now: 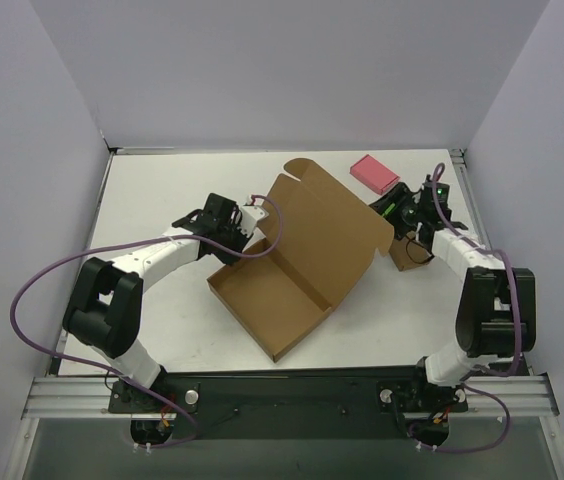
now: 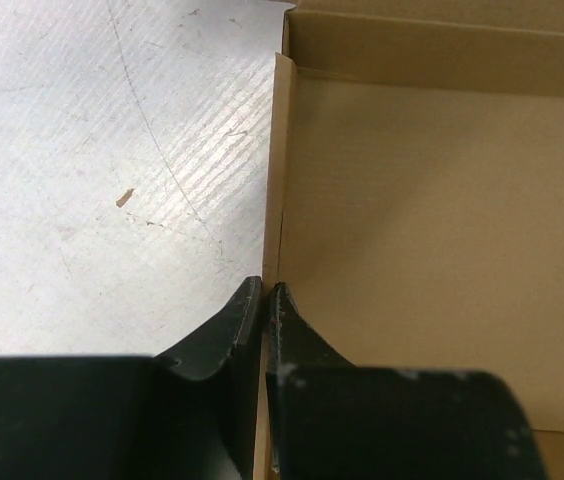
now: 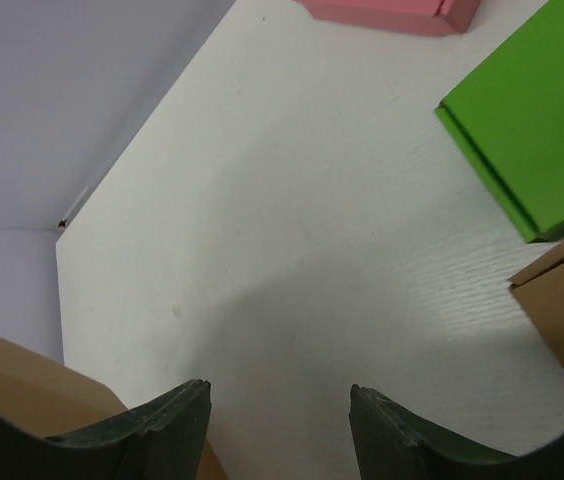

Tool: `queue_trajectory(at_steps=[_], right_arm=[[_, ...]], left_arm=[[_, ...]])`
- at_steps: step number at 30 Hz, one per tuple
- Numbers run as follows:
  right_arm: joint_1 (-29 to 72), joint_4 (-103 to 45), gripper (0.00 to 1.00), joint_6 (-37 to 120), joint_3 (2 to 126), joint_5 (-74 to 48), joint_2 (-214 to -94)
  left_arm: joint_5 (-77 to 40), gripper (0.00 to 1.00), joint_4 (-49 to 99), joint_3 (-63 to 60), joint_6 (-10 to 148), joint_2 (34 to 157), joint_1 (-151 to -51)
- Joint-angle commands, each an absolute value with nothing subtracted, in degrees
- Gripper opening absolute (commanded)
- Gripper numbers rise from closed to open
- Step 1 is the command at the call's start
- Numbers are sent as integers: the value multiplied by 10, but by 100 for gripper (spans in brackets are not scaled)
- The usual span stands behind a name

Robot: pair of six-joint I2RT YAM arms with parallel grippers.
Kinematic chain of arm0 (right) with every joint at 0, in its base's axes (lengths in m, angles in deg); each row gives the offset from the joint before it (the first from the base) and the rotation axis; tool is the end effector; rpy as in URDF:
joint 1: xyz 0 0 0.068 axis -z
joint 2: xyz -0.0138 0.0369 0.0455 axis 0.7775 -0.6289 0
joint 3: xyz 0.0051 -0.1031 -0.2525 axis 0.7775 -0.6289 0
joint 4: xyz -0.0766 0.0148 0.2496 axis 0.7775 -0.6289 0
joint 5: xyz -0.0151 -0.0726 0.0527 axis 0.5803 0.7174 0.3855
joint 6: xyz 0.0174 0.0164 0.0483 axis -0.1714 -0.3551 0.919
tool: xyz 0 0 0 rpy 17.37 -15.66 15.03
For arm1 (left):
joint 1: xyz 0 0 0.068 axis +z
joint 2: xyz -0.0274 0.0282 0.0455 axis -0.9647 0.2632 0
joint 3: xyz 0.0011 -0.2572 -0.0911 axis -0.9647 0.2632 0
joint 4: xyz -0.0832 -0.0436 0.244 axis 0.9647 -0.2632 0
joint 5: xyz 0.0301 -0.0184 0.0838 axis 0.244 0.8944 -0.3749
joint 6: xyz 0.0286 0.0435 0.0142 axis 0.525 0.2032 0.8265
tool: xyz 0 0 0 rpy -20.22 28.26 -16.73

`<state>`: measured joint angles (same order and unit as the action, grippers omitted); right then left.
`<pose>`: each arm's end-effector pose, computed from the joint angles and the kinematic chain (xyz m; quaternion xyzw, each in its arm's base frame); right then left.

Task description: Fold the paper box

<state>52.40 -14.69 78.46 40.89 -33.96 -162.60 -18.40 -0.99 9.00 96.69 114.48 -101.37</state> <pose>0.3462 0.0089 0.2352 0.1862 0.8010 0.3858 0.4181 0.3005 -0.1566 0.2045 0.3648 0.8827 -0.0984 0.2794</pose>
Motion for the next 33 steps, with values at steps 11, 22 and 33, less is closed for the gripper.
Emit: queue_trajectory(at_steps=[11, 22, 33], right_arm=[[325, -23, 43, 796, 486, -464, -1804], [276, 245, 54, 956, 436, -531, -1863], [407, 14, 68, 845, 428, -545, -1695]], left_arm=[[-175, 0, -38, 91, 963, 1171, -1030], [-204, 0, -43, 84, 951, 1190, -1032], [-207, 0, -41, 84, 954, 1189, -1033]])
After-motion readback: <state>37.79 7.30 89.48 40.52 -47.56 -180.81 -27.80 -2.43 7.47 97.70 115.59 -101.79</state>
